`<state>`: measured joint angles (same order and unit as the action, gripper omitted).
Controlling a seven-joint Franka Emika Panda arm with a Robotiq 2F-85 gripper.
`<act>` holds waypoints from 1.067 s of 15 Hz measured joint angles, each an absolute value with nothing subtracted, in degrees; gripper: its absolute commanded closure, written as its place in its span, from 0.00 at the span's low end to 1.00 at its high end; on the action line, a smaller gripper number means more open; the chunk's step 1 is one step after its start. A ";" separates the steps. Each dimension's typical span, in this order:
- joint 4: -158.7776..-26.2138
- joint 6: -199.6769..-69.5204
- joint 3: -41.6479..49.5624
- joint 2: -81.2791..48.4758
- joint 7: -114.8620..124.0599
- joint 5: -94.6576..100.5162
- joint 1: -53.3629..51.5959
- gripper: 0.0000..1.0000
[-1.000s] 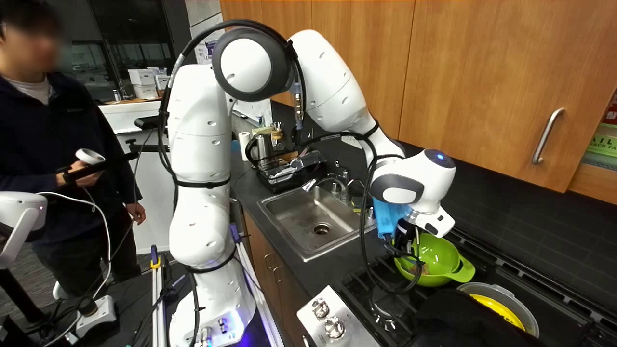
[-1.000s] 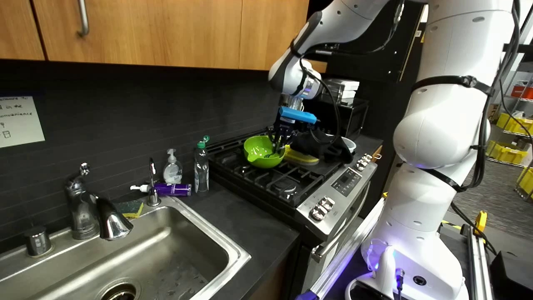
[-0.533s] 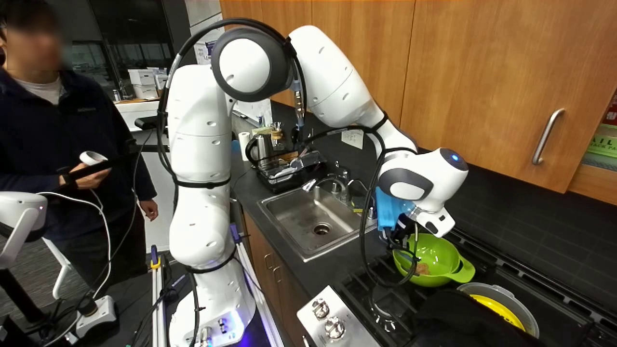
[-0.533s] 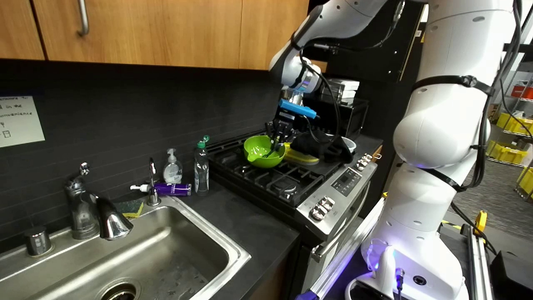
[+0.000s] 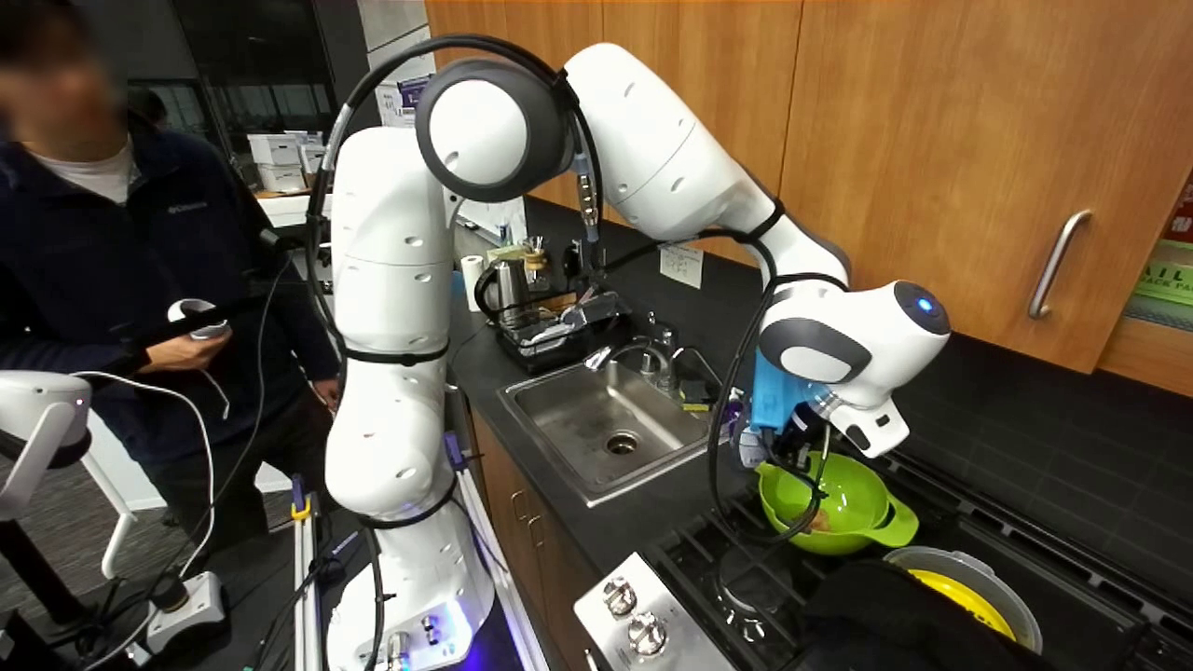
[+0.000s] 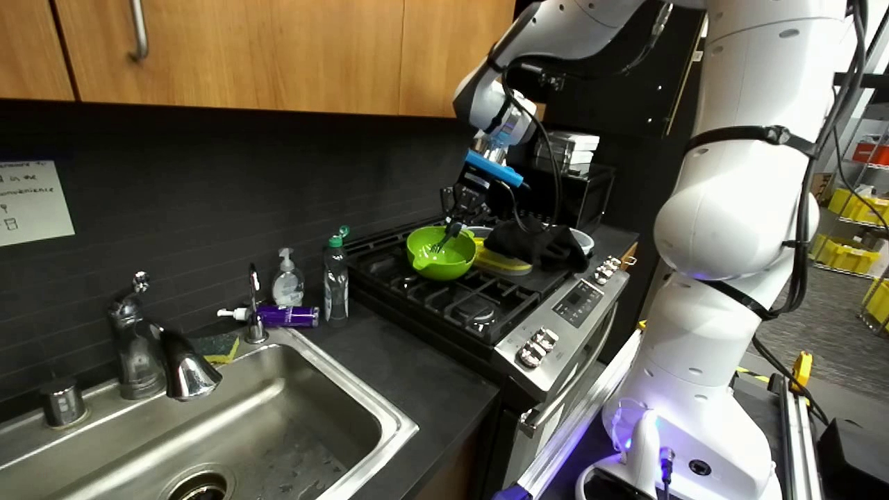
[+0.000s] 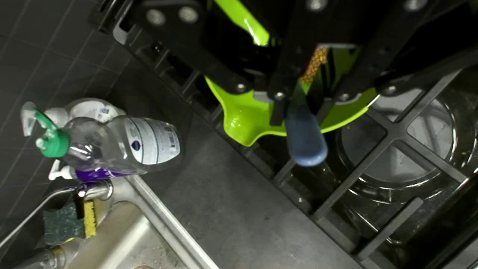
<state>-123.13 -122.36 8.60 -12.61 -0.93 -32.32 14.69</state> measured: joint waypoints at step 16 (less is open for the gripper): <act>-118.83 -116.06 8.78 -14.69 14.29 -53.88 12.41 0.95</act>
